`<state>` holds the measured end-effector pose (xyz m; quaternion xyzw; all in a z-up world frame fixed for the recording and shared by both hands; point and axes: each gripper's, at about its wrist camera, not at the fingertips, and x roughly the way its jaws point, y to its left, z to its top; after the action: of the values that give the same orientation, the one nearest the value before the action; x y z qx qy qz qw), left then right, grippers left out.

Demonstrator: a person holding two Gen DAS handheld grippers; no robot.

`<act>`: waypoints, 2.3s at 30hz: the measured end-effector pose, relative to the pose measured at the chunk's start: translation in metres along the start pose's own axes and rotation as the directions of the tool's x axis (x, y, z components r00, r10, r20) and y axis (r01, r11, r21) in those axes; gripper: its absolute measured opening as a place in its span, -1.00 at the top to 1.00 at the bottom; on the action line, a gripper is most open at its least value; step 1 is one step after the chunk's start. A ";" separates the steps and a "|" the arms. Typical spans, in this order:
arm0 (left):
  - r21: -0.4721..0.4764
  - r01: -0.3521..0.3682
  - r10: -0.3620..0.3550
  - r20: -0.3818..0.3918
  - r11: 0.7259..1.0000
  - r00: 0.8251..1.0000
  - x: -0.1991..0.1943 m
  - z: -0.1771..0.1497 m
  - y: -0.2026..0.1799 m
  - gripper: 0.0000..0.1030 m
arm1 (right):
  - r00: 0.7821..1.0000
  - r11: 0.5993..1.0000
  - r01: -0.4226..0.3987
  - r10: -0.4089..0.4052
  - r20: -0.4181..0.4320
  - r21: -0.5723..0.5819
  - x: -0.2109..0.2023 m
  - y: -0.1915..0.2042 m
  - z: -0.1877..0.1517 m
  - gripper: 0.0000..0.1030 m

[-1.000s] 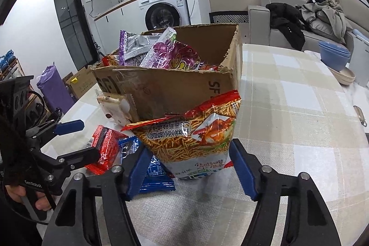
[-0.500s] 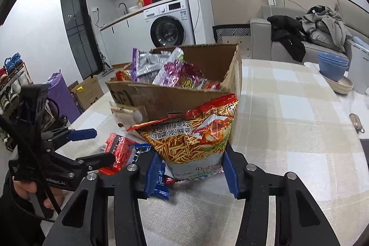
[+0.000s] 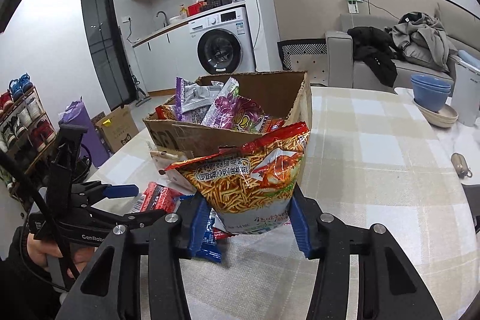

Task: Organize snacks

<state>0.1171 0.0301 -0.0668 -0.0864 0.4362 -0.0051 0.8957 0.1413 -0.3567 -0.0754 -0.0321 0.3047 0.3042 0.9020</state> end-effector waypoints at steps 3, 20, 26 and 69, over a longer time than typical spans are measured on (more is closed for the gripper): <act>0.010 -0.046 0.045 0.020 0.999 0.999 -0.004 -0.002 0.000 -0.80 | 1.000 1.000 0.003 -0.003 0.005 0.002 -0.002 -0.001 0.000 0.05; 0.076 -0.007 0.006 0.013 0.997 1.000 -0.001 -0.006 -0.025 0.05 | 1.000 1.000 -0.001 0.001 0.015 0.005 -0.004 -0.003 0.002 0.05; 0.064 0.033 -0.036 0.039 0.997 0.999 -0.009 -0.007 -0.020 0.13 | 1.000 1.000 -0.001 0.001 0.017 0.005 -0.005 -0.003 0.002 0.05; 0.021 0.087 -0.090 0.261 0.996 0.961 -0.132 0.014 0.006 0.13 | 0.989 0.999 -0.037 0.039 0.145 -0.015 -0.040 0.001 0.029 0.05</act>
<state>0.0464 0.0493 0.0437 -0.1017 0.3099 -0.0357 0.9446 0.1312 -0.3697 -0.0289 -0.0096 0.2371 0.3248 0.9156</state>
